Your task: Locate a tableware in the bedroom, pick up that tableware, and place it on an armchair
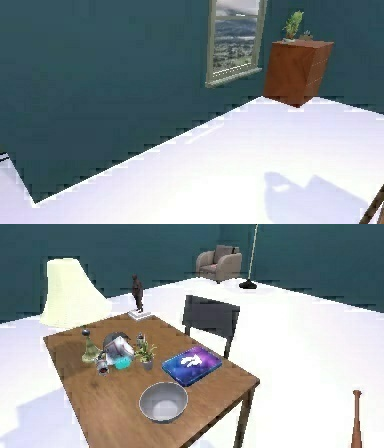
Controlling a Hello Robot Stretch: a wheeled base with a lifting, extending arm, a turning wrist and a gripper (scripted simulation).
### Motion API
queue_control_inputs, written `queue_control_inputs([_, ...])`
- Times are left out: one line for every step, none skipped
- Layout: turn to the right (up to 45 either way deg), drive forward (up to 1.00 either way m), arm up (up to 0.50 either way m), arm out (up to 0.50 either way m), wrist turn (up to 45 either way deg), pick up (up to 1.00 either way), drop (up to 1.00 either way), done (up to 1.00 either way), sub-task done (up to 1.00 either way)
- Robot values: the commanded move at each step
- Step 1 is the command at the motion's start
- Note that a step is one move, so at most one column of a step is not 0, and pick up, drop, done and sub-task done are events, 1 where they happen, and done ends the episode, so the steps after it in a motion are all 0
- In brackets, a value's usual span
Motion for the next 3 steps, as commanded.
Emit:
queue_control_inputs([0.0,0.0,0.5,0.0,0.0,0.0,0.0,0.0,0.0])
queue_control_inputs([0.0,0.0,0.38,0.0,0.0,0.0,0.0,0.0,0.0])
queue_control_inputs([0.0,0.0,0.0,0.16,0.0,0.0,0.0,0.0,0.0])
